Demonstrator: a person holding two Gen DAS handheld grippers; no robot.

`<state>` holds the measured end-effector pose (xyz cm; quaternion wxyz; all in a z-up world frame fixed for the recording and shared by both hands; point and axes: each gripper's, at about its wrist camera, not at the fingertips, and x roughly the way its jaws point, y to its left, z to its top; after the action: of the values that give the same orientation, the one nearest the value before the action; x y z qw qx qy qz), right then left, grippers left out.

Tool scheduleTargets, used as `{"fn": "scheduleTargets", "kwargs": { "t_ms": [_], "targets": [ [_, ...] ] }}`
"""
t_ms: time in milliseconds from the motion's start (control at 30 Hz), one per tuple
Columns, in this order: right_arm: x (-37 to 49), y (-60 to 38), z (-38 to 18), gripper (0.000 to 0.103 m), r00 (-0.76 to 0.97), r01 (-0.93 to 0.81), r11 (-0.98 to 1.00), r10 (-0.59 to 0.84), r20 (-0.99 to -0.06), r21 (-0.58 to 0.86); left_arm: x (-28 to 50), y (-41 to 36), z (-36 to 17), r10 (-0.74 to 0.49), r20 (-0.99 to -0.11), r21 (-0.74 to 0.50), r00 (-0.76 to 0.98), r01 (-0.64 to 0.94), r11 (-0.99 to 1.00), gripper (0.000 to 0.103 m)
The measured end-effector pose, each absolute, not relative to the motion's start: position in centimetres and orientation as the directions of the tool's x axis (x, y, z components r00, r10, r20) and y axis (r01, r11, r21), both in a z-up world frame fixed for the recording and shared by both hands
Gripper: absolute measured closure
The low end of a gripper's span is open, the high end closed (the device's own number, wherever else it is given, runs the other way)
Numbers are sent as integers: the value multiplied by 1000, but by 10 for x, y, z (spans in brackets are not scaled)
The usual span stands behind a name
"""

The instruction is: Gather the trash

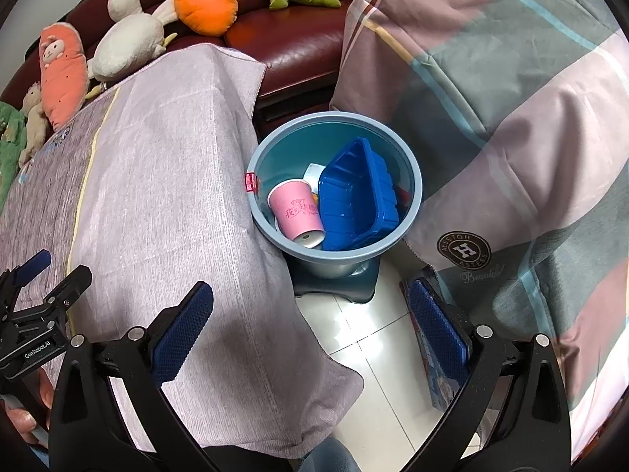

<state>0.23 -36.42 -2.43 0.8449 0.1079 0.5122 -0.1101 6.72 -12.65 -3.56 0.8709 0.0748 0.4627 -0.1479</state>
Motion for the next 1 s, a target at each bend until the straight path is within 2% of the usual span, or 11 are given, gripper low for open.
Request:
{"fn": "scheduleTargets", "kwargs": {
  "t_ms": [1000],
  "targets": [
    [30, -366, -26, 7, 434, 292, 955, -75, -898, 61, 90, -128, -43, -149, -846, 27, 513, 320, 947, 4]
  ]
}}
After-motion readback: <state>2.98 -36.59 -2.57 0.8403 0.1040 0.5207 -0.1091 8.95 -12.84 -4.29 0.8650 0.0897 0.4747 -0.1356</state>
